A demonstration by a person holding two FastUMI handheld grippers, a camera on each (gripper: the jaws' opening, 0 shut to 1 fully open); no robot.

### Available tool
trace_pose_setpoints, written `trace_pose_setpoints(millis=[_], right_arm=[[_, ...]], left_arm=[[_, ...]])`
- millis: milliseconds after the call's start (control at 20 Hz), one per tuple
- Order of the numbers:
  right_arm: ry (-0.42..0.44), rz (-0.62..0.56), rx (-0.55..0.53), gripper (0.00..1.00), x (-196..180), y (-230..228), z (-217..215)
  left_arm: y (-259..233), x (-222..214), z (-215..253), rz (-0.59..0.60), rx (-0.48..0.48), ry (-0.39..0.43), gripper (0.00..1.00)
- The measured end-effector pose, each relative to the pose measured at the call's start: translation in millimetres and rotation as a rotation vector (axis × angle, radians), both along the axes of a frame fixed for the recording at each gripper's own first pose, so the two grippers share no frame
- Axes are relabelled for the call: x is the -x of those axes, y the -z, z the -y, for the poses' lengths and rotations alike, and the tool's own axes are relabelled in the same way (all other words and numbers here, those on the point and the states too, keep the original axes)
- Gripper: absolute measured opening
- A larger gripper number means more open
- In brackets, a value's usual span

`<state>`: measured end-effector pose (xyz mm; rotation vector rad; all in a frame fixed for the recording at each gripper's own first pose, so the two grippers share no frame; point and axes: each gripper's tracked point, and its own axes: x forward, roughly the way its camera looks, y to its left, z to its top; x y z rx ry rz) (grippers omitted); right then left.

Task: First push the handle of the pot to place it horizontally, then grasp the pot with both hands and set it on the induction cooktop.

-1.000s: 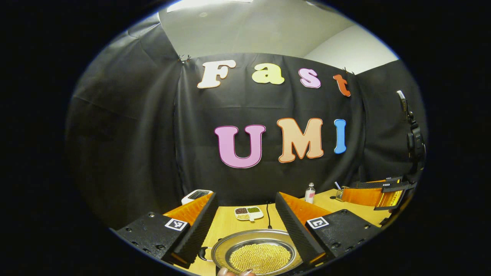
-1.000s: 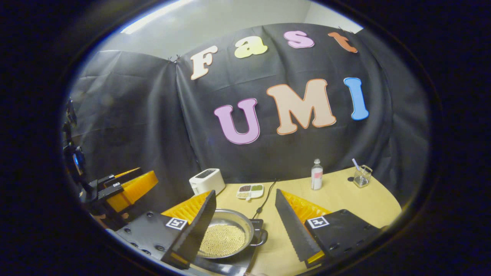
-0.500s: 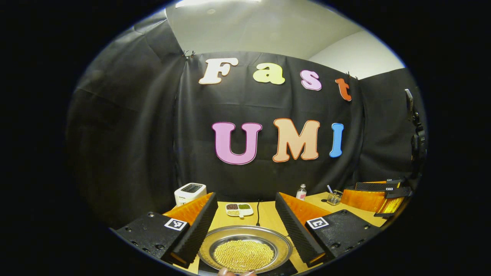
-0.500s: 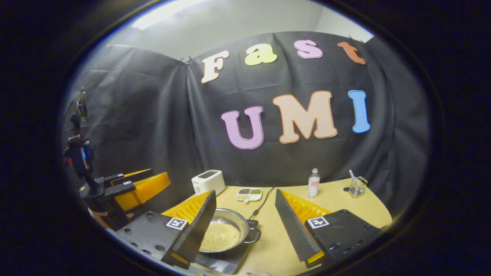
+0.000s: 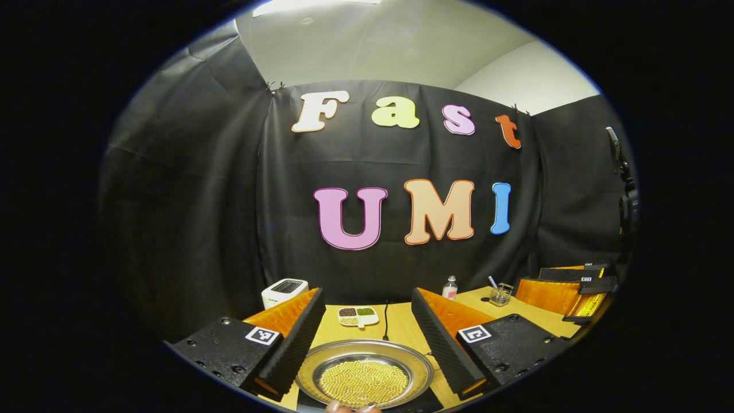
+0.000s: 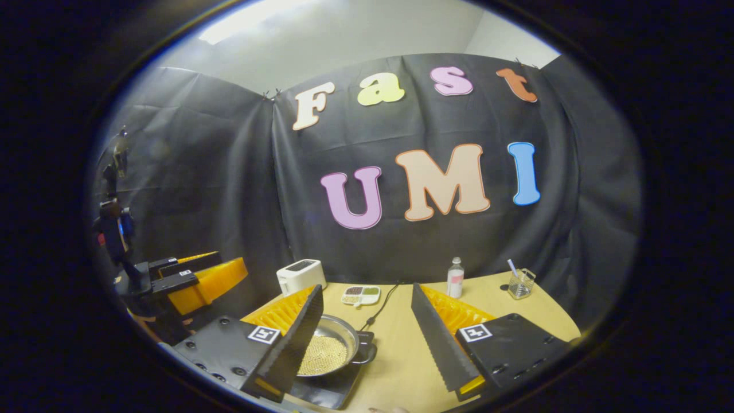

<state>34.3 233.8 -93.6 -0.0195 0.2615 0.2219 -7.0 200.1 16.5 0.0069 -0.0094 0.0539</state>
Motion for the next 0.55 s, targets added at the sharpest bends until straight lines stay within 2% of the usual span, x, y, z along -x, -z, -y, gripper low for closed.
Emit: trace_pose_setpoints(millis=[150,200,250,450,550], right_arm=[[0.022,0.015,0.013,0.97,3,-7,16],[0.027,0.020,0.019,0.94,4,-10,23],[0.033,0.026,0.026,0.97,5,-14,30],[0.040,0.050,0.036,0.97,12,-31,57],[0.046,0.059,0.044,0.94,15,-36,72]], left_arm=[[-6,-2,12,0.009,0.000,0.008,0.99],[-8,-3,18,0.015,0.002,0.010,0.98],[-10,-4,24,0.021,0.003,0.013,0.98],[-17,-4,53,0.053,0.036,0.028,0.98],[-22,-3,68,0.077,0.055,0.045,0.98]])
